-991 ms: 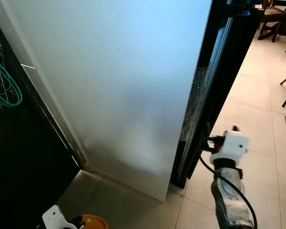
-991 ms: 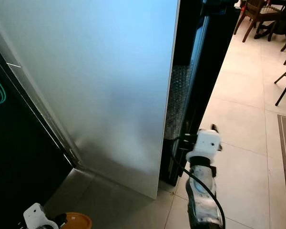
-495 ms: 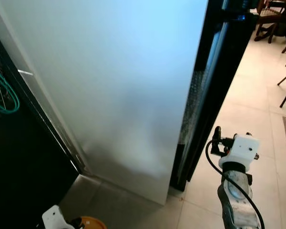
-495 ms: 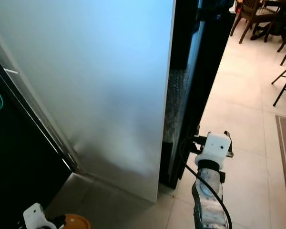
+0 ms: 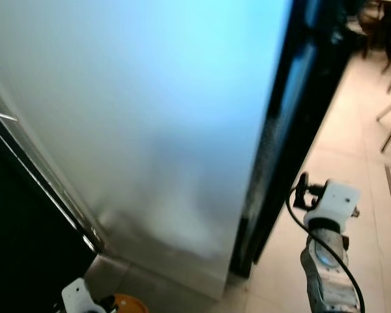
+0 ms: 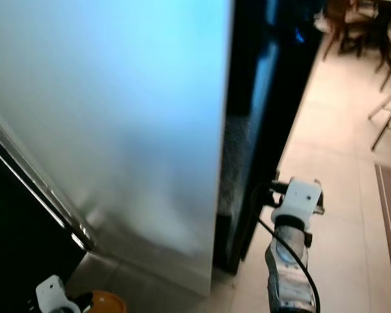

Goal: Restocking fridge

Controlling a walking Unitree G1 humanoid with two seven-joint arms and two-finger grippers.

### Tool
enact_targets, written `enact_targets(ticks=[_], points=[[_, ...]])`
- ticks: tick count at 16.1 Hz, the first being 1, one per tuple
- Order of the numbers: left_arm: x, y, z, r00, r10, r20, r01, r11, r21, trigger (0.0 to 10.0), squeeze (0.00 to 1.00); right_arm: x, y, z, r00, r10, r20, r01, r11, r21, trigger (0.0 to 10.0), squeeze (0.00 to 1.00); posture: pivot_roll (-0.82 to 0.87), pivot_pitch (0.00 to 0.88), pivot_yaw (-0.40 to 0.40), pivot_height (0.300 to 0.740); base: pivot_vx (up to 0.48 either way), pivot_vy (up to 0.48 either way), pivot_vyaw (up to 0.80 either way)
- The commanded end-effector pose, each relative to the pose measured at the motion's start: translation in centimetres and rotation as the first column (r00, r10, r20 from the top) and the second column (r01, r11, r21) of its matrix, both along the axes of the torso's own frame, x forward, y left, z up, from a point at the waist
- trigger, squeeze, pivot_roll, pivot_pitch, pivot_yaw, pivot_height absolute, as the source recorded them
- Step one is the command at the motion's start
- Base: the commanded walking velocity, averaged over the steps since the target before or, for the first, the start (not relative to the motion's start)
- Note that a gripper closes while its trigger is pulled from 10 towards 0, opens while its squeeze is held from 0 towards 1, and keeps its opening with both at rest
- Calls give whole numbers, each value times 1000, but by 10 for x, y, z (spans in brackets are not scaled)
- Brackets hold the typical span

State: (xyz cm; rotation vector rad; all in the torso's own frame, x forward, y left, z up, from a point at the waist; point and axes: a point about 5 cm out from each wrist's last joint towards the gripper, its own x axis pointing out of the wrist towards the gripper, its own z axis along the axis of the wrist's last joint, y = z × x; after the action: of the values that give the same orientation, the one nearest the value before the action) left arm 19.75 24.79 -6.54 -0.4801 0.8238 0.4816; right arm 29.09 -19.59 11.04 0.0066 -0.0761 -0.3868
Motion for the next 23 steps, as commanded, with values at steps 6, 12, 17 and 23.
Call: enact_targets(ticks=[6, 12, 17, 23], points=[[-4, 8, 0, 1000, -5, -17, 6, 1000, 21, 10000, 0, 0, 5, 2, 1000, -2, -5, 2, 999, 37, 10000, 0, -42, 0, 52, 740, 0, 0, 0], [-3, 8, 1, 1000, -10, -18, 11, 1000, 22, 10000, 0, 1, -5, 7, 999, -37, 1, 37, 998, 40, 10000, 0, -42, 0, 52, 740, 0, 0, 0], [-3, 7, 1, 1000, -18, -19, 18, 1000, 24, 10000, 0, 6, -13, 9, 999, -53, -1, 53, 998, 37, 10000, 0, -42, 0, 52, 740, 0, 0, 0], [-2, 8, 1, 999, -27, -20, 28, 999, 26, 10000, 0, 4, 3, 2, 1000, -18, -17, 20, 997, 74, 10000, 0, -40, 0, 54, 740, 0, 0, 0]])
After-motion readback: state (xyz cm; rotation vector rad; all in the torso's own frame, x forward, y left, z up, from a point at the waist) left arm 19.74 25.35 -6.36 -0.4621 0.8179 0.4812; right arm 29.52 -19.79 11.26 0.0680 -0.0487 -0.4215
